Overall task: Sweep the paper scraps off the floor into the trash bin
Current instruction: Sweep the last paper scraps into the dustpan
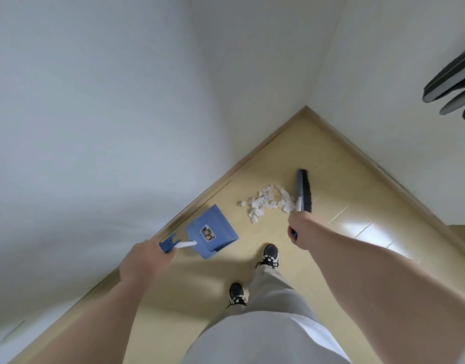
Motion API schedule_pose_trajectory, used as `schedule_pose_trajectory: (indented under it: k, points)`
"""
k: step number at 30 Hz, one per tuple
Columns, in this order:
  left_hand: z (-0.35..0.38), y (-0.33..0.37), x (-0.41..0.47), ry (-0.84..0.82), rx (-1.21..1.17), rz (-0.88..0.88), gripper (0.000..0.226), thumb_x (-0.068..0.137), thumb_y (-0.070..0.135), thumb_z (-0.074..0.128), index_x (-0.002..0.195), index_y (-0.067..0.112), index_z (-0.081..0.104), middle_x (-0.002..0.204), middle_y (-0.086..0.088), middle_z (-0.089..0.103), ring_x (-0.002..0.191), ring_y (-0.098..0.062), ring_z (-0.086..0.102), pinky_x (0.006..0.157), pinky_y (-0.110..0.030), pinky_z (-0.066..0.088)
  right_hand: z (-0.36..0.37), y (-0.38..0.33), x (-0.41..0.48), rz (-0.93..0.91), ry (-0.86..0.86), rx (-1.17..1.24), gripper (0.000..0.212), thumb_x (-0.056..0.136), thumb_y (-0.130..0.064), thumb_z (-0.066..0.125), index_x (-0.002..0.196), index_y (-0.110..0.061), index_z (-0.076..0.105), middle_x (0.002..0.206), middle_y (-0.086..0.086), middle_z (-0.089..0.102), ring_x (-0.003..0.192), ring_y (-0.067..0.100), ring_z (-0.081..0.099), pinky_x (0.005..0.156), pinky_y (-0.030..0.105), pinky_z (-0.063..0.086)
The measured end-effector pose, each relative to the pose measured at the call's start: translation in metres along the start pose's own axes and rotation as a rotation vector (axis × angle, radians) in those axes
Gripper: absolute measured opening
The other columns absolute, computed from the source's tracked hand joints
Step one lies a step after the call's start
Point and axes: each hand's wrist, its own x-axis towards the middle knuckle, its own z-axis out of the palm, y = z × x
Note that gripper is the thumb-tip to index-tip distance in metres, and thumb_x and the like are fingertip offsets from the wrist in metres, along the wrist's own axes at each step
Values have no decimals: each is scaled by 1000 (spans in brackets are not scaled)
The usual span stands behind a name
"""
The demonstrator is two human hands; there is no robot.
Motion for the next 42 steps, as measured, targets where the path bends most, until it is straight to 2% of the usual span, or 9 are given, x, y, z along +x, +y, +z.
schedule_pose_trajectory:
  k: [3, 6, 11, 14, 22, 25, 28, 34, 42]
  points:
    - [4, -4, 11, -16, 59, 6, 47, 89, 57, 54, 66, 15, 58, 63, 1, 63, 52, -16, 54, 50, -22, 38, 10, 11, -6, -117, -3, -193, 24, 92, -5, 42, 112, -14, 54, 83, 6, 53, 56, 14, 43, 36, 16, 35]
    - [11, -11, 18, -1, 88, 47, 50, 89, 58, 54, 71, 13, 64, 66, 0, 66, 53, -16, 55, 51, -23, 39, 11, 29, -10, -214, 30, -446, 29, 91, -2, 39, 117, -3, 53, 76, 10, 50, 46, 15, 38, 35, 14, 29]
    - [16, -30, 35, -18, -4, 82, 51, 90, 56, 60, 66, 10, 58, 59, 0, 57, 51, -17, 51, 50, -24, 37, 16, 64, -21, -269, 75, -920, 15, 96, 0, 38, 107, 3, 47, 68, 12, 48, 45, 18, 40, 39, 23, 31]
    - [21, -43, 44, -34, -34, 114, 50, 91, 52, 61, 68, 8, 59, 59, -1, 55, 51, -18, 48, 49, -26, 35, 23, 85, -25, -282, 131, -1069, 11, 97, -3, 39, 102, 3, 45, 58, 11, 50, 41, 19, 44, 37, 23, 37]
    - [46, -106, 67, -48, 69, 290, 52, 95, 53, 56, 62, 13, 51, 60, -2, 57, 54, -21, 51, 51, -27, 37, 58, 159, -34, -332, 120, -1060, 9, 94, -6, 45, 99, -3, 52, 66, 8, 54, 47, 19, 49, 42, 27, 41]
    - [51, -129, 77, -65, 2, 261, 51, 94, 56, 56, 66, 12, 58, 62, -2, 61, 58, -22, 57, 53, -28, 44, 77, 189, -35, -288, 123, -1031, 22, 94, -8, 42, 109, -1, 56, 68, 10, 53, 46, 20, 47, 41, 26, 39]
    - [54, -146, 87, -64, -40, 263, 51, 92, 60, 55, 76, 13, 69, 64, -3, 64, 61, -23, 62, 58, -33, 54, 93, 211, -39, -288, 127, -1008, 20, 93, -11, 42, 108, -8, 55, 72, 9, 52, 49, 20, 47, 42, 26, 40]
    - [51, -142, 87, -79, -70, 298, 42, 93, 48, 59, 67, 14, 59, 65, -3, 63, 64, -26, 62, 59, -30, 49, 102, 244, -49, -257, 156, -994, 30, 98, -13, 41, 122, -1, 54, 75, 8, 55, 58, 24, 56, 50, 28, 47]
    - [51, -140, 88, -68, -48, 332, 41, 93, 46, 59, 70, 13, 60, 68, -4, 63, 65, -26, 61, 57, -29, 47, 111, 270, -58, -244, 76, -931, 31, 96, -19, 45, 118, -4, 59, 75, 9, 53, 45, 21, 44, 39, 20, 35]
